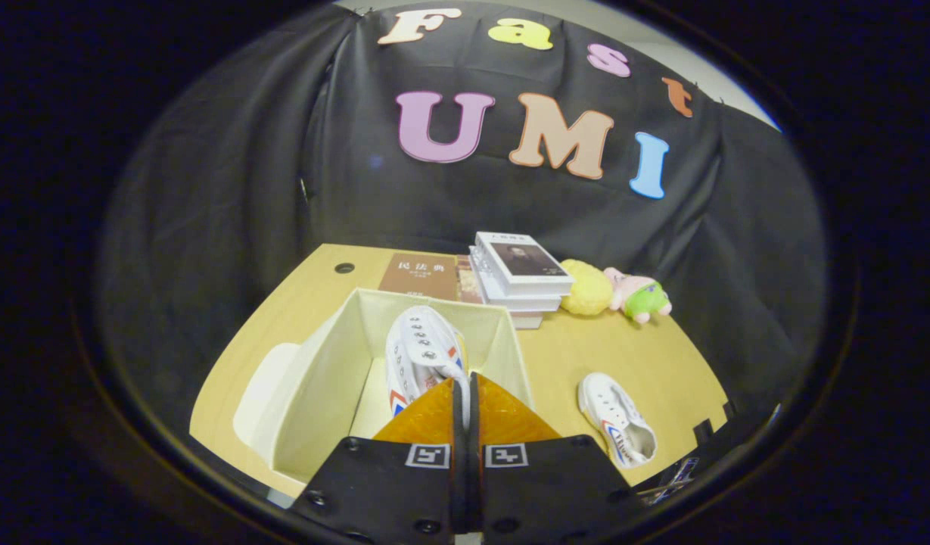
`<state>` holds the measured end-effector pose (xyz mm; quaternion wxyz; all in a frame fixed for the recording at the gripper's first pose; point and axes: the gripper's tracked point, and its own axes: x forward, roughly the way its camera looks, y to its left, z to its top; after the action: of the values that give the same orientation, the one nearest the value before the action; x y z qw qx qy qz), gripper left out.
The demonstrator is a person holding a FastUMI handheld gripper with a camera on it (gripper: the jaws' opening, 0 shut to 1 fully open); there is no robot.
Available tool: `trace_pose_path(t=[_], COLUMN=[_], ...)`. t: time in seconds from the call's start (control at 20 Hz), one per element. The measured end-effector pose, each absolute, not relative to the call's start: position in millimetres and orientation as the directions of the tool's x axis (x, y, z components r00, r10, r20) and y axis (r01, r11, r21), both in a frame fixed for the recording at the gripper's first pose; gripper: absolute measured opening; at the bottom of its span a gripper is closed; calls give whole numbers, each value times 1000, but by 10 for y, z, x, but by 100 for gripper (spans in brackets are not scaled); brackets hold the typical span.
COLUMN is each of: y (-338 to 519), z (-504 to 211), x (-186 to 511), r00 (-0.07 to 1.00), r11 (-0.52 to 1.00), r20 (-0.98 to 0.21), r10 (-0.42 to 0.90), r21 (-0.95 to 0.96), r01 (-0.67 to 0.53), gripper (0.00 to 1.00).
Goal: Open the storage box then place both shoes into the box .Put the left shoe in first, then the right shoe, with the right side of both shoes facing outward in a uniform manner.
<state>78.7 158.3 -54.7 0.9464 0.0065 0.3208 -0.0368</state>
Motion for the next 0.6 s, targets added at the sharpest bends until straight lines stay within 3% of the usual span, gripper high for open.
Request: trace_pose_path(t=[0.6], y=[2127], z=[-1110], x=[703], r00=[690], r11=[995], r20=[-720], r10=[80], r21=[95], r01=[-16], gripper=[6])
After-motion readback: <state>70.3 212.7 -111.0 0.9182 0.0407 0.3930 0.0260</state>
